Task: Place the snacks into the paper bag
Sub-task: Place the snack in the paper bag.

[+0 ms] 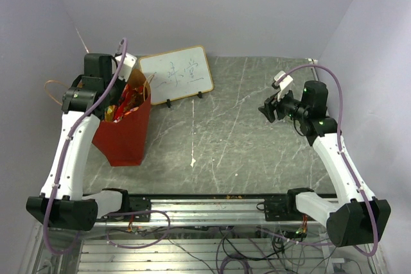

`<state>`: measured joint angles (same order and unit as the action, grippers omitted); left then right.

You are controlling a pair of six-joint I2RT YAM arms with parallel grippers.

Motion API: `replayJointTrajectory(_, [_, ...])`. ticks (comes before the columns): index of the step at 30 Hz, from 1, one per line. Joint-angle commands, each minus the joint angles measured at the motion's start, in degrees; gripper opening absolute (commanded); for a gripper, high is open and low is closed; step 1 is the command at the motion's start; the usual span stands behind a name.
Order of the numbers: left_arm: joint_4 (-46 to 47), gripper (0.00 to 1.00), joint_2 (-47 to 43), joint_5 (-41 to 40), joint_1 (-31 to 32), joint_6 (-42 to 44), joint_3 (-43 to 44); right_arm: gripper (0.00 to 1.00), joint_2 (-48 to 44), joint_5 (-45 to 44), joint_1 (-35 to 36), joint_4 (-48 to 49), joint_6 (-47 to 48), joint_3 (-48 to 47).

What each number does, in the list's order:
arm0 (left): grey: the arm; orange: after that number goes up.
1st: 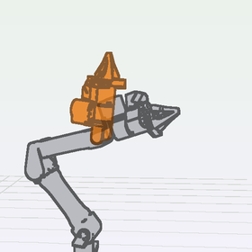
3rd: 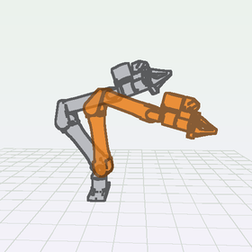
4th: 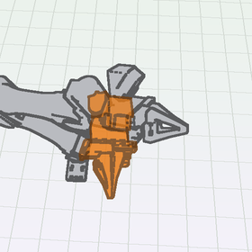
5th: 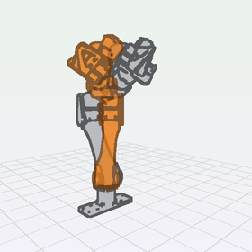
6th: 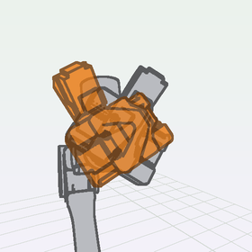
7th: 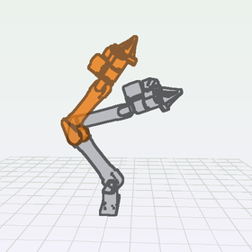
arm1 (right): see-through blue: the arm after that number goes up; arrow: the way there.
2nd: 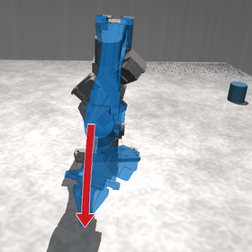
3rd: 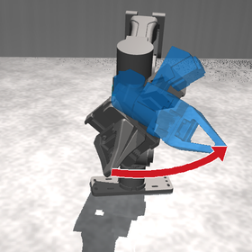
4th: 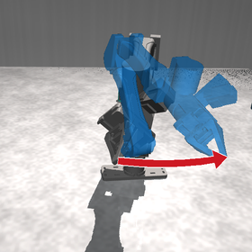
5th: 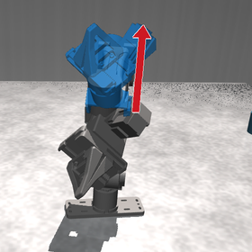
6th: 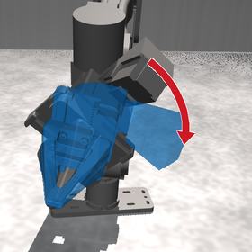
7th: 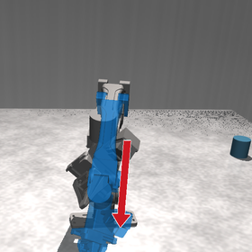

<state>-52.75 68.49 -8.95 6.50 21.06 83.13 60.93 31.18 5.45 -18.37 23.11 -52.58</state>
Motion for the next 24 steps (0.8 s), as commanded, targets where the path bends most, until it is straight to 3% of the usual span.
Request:
replayJointTrajectory(1, [-0.84, 0.07, -0.14, -4.74, -0.44, 1.31, -1.32, 0.62, -1.29, 1.13, -0.88, 0.21, -0.54, 0.98])
replayJointTrajectory(6, [-1.32, 0.16, 1.06, -2.95, -0.44, 0.96, -2.11, 0.62, 0.66, 1.00, -0.89, -1.10, -0.01, 0.10])
replayJointTrajectory(13, [-0.90, 0.49, 0.55, -1.77, -1.27, -0.17, -2.60, 0.62, 0.55, -0.09, -0.94, 0.01, -0.95, 0.63])
replayJointTrajectory(15, [-0.30, 0.68, -0.34, -1.34, -2.22, -0.38, -2.96, 0.62, 0.82, -1.02, -0.94, 0.30, -1.50, 0.63])
replayJointTrajectory(17, [0.55, 0.79, -1.59, -1.74, -2.79, -0.76, -3.43, 0.63, 1.10, -1.23, -1.02, 0.36, -1.73, 0.59])
replayJointTrajectory(24, [2.28, 0.86, -4.10, 2.43, -5.59, -2.48, -3.86, 0.68, 0.66, -1.97, -1.57, 0.97, -2.26, 0.90])
